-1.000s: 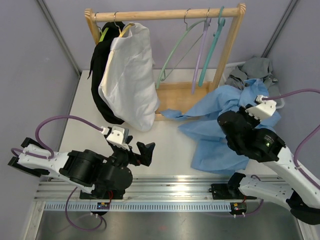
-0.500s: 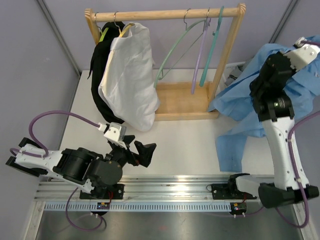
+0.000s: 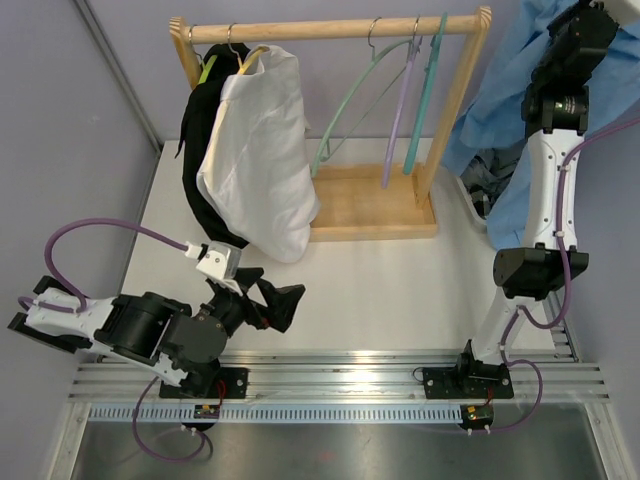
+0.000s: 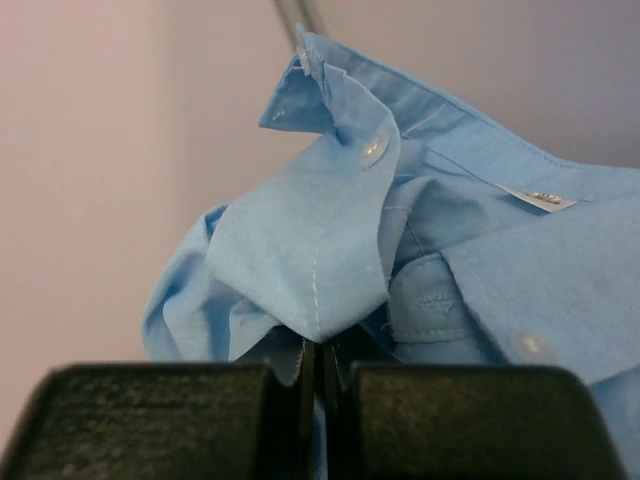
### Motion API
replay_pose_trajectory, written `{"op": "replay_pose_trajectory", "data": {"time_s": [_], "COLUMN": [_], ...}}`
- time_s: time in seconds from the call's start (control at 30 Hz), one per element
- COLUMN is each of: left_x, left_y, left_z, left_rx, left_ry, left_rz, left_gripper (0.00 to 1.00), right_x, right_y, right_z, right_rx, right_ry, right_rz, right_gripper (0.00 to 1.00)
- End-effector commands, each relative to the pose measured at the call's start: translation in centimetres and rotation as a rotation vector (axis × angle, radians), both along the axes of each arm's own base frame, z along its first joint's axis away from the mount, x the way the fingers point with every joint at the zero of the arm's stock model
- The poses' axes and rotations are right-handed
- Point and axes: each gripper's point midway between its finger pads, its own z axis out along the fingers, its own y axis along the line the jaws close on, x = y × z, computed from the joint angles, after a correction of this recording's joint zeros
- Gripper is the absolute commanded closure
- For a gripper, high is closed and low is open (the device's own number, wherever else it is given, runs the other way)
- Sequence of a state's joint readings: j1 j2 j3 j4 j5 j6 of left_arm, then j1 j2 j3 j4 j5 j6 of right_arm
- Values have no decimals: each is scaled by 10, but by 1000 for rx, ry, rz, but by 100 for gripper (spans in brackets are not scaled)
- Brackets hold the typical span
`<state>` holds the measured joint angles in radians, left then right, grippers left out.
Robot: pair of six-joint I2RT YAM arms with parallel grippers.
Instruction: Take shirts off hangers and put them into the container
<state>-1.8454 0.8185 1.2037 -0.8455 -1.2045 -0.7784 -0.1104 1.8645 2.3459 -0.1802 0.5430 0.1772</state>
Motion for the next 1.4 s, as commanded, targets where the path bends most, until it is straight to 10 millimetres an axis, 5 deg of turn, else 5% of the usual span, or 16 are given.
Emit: {"op": "replay_pose_trajectory", "data": {"time_s": [0.0, 0.13, 0.27, 0.4, 0.53, 0.6, 0.67, 0.7, 0.77, 0.8, 0.9, 0.93, 1.03, 1.13, 1.37], "left_x": [4, 8, 15, 19, 23, 24, 24, 24, 23, 23, 21, 20, 20, 19, 14], "left_y": [4, 12, 23, 32, 39, 40, 39, 39, 38, 38, 34, 33, 32, 29, 23], "left_z": [7, 3, 3, 5, 3, 1, -1, -2, -4, -5, -9, -11, -14, -16, -20], "left_rx": [-52, -63, -91, -102, -108, -111, -112, -113, -111, -114, -117, -115, -117, -124, -133], "left_ry": [-9, -12, -20, -29, -29, -30, -29, -27, -25, -22, -8, -5, -3, 1, 23], "left_rz": [22, 44, 81, 103, 127, 139, 141, 144, 141, 142, 128, 122, 123, 117, 84], "left_gripper": [1, 1, 1, 1, 1, 1, 1, 1, 1, 1, 1, 1, 1, 1, 1], "right_x": [-29, -62, -63, -52, -2, 43, 60, 84, 89, 100, 104, 107, 105, 83, 15], "right_y": [30, 41, 33, 23, 15, 7, 9, 8, 12, 12, 1, -1, -3, 6, 9], "right_z": [127, 177, 176, 164, 121, 69, 36, -14, -48, -94, -159, -198, -269, -364, -505], "right_rx": [-176, -285, -286, -281, -276, -230, -197, -177, -159, -152, -100, -54, 62, 183, 414], "right_ry": [-454, -702, -785, -807, -669, -507, -409, -289, -188, -79, 101, 221, 401, 687, 1129], "right_rz": [137, 141, 93, 55, 50, 55, 84, 101, 79, 74, 13, 11, -11, 5, -43], "right_gripper": [100, 100, 100, 100, 100, 100, 100, 100, 100, 100, 100, 100, 100, 100, 100]}}
